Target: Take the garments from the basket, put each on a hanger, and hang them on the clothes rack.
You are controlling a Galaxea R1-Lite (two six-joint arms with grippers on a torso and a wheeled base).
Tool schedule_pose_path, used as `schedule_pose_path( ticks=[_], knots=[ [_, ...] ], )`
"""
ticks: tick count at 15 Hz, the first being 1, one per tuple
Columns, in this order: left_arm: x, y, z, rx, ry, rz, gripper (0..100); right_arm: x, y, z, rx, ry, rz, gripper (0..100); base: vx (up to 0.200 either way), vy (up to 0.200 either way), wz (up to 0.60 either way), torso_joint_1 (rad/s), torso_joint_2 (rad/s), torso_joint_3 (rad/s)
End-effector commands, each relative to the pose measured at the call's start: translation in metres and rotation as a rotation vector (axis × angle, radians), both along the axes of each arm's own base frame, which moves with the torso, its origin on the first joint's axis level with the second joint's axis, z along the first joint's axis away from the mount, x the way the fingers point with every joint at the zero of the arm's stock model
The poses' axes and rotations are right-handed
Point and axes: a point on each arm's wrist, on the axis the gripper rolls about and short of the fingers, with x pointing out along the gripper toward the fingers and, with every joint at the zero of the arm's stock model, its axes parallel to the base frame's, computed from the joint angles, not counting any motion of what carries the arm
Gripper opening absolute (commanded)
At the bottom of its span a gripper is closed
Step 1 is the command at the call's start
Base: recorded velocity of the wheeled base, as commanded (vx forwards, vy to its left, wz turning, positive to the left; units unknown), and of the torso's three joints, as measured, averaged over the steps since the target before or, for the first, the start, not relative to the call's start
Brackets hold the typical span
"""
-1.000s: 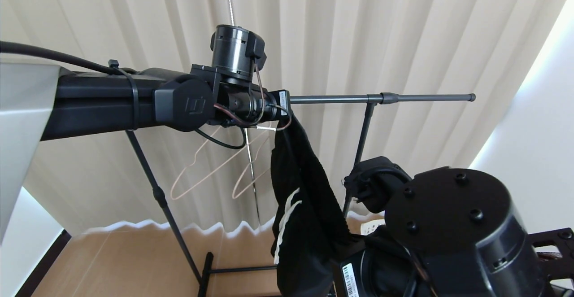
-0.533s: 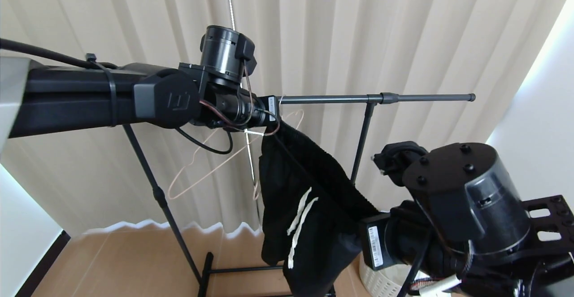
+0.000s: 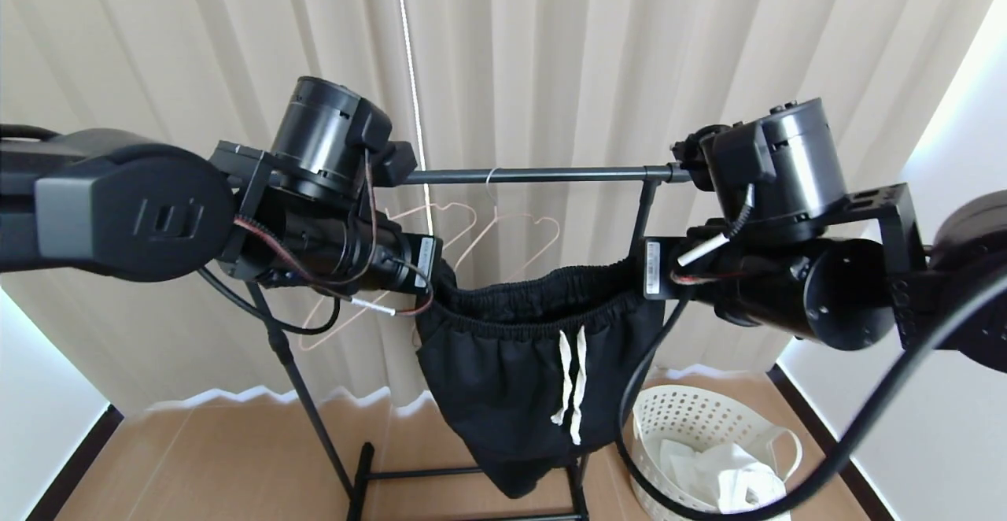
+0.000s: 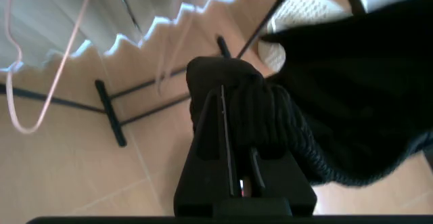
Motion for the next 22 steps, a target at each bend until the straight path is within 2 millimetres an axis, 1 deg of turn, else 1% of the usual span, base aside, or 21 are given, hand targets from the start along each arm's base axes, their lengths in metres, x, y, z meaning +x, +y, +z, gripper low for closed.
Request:
schedule_pose_path(
  ticks=[1, 4, 6, 10, 11, 13, 16, 18, 20, 22],
  knots=[
    [-0.031, 0.006, -0.005, 0.034, 0.02, -0.033, 0, 0.038, 0.019, -0.006, -0.006, -0.011, -0.022, 0, 0.0, 0.0, 0.0, 0.0, 0.0, 0.0],
    [-0.05, -0.003, -0.03, 0.098, 0.086, -0.077, 0, 0.062, 0.038, -0.005, 0.02, -0.042, -0.024, 0, 0.0, 0.0, 0.0, 0.0, 0.0, 0.0],
    [-0.062, -0.011, -0.042, 0.113, 0.127, -0.107, 0, 0.077, 0.05, -0.004, 0.037, -0.064, -0.023, 0, 0.0, 0.0, 0.0, 0.0, 0.0, 0.0],
    [-0.086, -0.031, -0.053, 0.082, 0.191, -0.141, 0, 0.104, 0.069, -0.006, 0.082, -0.112, -0.031, 0, 0.0, 0.0, 0.0, 0.0, 0.0, 0.0],
    [-0.091, -0.037, -0.054, 0.07, 0.204, -0.15, 0, 0.114, 0.072, -0.01, 0.089, -0.119, -0.041, 0, 0.0, 0.0, 0.0, 0.0, 0.0, 0.0],
    [-0.099, -0.049, -0.056, 0.041, 0.227, -0.157, 0, 0.125, 0.076, -0.013, 0.099, -0.132, -0.048, 0, 0.0, 0.0, 0.0, 0.0, 0.0, 0.0],
    [-0.101, -0.059, -0.053, -0.019, 0.192, -0.169, 0, 0.132, 0.076, -0.015, 0.104, -0.139, -0.058, 0, 0.0, 0.0, 0.0, 0.0, 0.0, 0.0],
    [-0.101, -0.058, -0.053, -0.022, 0.187, -0.165, 0, 0.131, 0.073, -0.011, 0.107, -0.147, -0.067, 0, 0.0, 0.0, 0.0, 0.0, 0.0, 0.0],
    [-0.101, -0.057, -0.054, -0.033, 0.196, -0.15, 0, 0.134, 0.068, -0.011, 0.106, -0.145, -0.082, 0, 0.0, 0.0, 0.0, 0.0, 0.0, 0.0],
    [-0.1, -0.057, -0.052, -0.037, 0.188, -0.142, 0, 0.135, 0.067, -0.011, 0.106, -0.143, -0.087, 0, 0.0, 0.0, 0.0, 0.0, 0.0, 0.0]
  ],
)
